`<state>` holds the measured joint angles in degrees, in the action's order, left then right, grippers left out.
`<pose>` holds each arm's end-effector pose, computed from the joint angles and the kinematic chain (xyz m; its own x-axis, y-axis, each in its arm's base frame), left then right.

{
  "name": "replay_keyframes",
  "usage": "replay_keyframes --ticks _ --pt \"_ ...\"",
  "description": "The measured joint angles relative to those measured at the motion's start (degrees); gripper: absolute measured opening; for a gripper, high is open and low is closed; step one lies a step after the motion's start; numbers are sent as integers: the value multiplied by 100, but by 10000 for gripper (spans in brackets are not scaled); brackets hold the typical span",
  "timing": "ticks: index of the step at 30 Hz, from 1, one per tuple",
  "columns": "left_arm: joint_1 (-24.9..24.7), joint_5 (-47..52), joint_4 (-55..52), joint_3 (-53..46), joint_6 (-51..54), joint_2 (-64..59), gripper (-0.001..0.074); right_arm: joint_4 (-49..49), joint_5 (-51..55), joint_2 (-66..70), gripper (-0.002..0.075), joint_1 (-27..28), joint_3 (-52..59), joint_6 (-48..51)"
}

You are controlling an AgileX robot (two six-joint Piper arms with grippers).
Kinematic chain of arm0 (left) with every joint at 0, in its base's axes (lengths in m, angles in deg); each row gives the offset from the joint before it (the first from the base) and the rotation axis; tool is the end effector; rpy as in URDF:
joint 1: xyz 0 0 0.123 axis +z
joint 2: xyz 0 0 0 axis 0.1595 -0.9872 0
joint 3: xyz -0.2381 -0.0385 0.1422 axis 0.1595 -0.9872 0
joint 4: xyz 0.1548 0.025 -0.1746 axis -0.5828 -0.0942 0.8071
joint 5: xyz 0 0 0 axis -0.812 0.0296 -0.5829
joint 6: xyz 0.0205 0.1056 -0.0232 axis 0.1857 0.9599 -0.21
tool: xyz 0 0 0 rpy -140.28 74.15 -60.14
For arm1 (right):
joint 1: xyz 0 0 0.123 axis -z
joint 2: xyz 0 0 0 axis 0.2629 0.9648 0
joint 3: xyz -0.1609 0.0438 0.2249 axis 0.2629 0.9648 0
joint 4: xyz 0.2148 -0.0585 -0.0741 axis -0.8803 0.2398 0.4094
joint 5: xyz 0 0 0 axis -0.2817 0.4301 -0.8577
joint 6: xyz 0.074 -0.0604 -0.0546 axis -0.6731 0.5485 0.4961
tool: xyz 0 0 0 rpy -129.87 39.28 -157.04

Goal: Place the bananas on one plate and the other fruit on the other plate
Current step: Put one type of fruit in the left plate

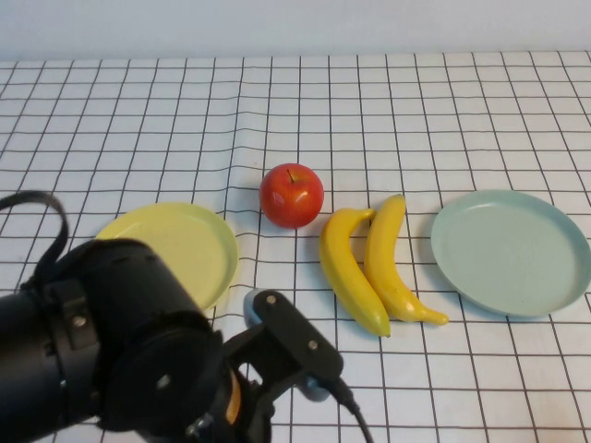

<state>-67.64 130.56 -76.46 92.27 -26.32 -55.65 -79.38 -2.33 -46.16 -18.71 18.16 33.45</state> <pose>0.1147 -0.2013 0.2479 -0.5445 0.8185 -0.1833 0.8378 0.5410 -0.0735 0.0590 0.0096 0.1680 -0.2872 0.2110 -0.9343 -0.0487 0.9710 0.2343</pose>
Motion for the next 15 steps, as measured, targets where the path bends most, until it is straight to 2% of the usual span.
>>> replay_keyframes --ticks 15 --pt "0 -274 221 -1225 -646 909 669 0 0 0 -15 0 0 0"
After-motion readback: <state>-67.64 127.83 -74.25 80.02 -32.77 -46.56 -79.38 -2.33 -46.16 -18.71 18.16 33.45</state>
